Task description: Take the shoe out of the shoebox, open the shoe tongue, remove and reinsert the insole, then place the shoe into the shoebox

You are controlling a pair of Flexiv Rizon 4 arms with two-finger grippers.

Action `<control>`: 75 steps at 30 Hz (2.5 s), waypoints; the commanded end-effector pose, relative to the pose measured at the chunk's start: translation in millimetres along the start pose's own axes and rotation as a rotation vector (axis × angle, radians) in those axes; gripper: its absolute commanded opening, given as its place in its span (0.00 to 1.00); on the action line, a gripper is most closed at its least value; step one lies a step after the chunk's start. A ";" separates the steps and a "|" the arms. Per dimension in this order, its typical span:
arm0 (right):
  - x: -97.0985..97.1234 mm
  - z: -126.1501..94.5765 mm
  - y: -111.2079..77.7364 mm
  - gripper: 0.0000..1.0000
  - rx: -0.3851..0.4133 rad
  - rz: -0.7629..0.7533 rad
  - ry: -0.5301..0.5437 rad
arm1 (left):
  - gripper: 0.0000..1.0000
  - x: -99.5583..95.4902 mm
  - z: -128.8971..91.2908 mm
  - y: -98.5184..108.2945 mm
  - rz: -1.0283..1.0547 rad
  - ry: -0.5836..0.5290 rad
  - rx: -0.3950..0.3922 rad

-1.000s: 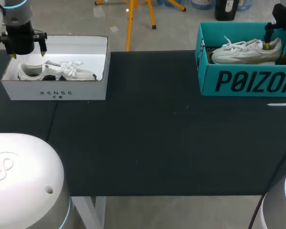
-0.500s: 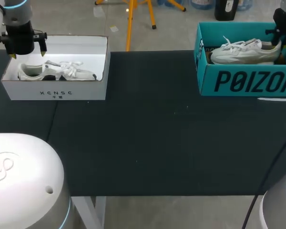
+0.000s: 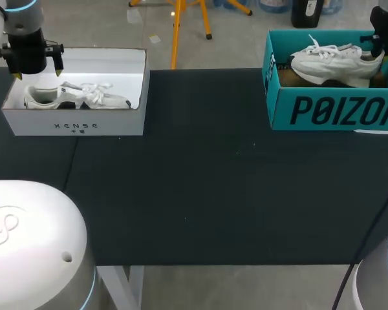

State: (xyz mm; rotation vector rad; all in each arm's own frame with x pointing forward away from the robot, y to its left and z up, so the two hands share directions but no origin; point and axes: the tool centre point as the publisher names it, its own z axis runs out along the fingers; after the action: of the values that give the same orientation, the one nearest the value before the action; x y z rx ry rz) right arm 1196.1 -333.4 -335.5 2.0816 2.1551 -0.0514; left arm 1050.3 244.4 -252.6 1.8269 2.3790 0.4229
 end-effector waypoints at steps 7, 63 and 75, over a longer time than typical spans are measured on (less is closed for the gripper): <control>7.6 -94.8 -49.6 0.00 -0.121 0.017 -0.047 | 1.00 -0.7 0.3 0.6 0.000 0.002 0.000; 268.1 -189.9 -358.5 0.00 -0.368 0.015 -0.171 | 1.00 -0.7 0.3 0.6 0.000 0.002 0.000; 268.1 -189.9 -358.5 0.00 -0.368 0.015 -0.171 | 1.00 -0.7 0.3 0.6 0.000 0.002 0.000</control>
State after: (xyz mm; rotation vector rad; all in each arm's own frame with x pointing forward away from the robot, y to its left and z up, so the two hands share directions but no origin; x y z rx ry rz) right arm 819.5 -55.1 -208.5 1.8751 1.9164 0.0538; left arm 1050.4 244.4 -252.6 1.8269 2.3787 0.4229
